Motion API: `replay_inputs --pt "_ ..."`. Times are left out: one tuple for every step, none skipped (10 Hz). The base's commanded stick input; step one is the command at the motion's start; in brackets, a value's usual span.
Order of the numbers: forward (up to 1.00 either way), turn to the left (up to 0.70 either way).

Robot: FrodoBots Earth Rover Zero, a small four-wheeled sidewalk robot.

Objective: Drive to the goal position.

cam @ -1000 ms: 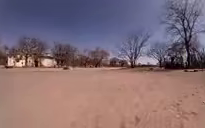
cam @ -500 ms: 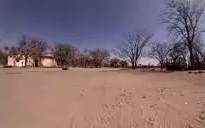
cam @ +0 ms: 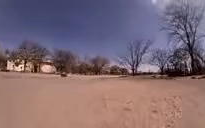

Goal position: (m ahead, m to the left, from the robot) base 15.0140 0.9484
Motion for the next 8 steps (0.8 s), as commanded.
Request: replay_inputs --pt "1.0 0.0" --pt "1.0 0.0" --pt "1.0 0.0" --pt "1.0 0.0" --pt "1.0 0.0" --pt "1.0 0.0" --pt "1.0 0.0" --pt "1.0 0.0"
